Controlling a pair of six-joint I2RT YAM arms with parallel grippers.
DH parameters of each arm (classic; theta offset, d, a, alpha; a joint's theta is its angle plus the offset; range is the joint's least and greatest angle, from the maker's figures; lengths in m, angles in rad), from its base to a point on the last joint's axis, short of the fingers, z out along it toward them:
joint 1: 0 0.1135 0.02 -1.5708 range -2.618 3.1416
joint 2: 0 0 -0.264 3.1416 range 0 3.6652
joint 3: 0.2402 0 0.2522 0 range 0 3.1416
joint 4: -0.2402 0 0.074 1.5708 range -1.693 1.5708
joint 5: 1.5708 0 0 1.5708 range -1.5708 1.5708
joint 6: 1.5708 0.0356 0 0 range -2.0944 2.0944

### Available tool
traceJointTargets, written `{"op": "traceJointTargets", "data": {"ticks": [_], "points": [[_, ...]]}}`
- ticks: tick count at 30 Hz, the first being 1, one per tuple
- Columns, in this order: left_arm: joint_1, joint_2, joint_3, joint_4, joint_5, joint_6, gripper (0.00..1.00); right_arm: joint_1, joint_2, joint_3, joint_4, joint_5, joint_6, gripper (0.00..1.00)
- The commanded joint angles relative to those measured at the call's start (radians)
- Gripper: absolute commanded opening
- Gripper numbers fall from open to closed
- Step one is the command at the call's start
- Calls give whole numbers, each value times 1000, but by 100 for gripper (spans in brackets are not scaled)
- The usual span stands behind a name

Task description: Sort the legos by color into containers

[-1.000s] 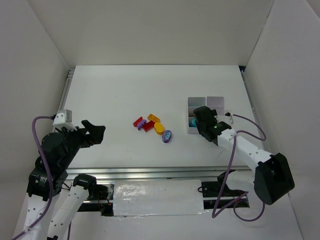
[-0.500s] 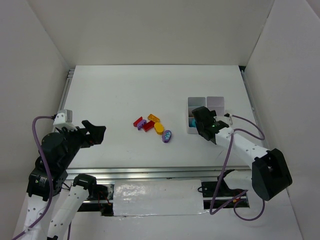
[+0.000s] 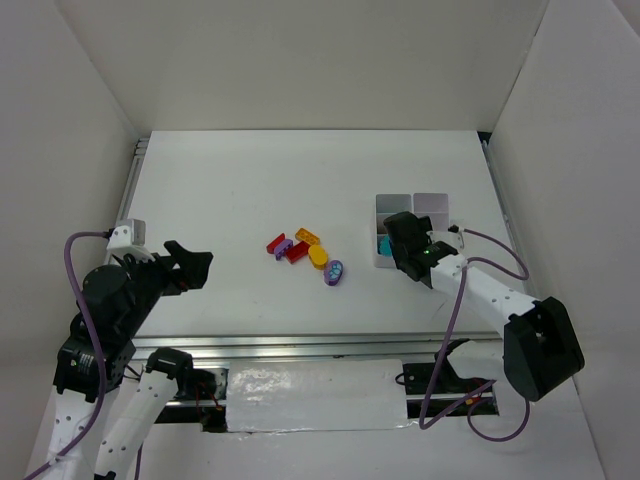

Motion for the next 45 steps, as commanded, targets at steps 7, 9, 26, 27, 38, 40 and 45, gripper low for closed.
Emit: {"op": "traceJointTargets", "data": {"ticks": [7,9,26,27,38,40,45], "points": [[2,-20,-8,51,11,30,100,-6,-24,-7,20,21,17,71],[2,-20,-7,49,11,30,100,-5,-36,-17,27,24,15,56],[2,-23,-10,52,11,30,100,-5,-104,-72,14,23,29,46],[2,-23,-10,51,11,30,100,-6,-111,-75,6,29,29,46],[2,-26,-10,49,11,30,100,-5,-174,-86,29,30,-60,46],[2,-26,-10,52,11,30,100,-5,-182,-99,102,3,-116,46],[2,-26,-10,52,11,30,99,-5,-182,-109,247,-83,-268,45]]}}
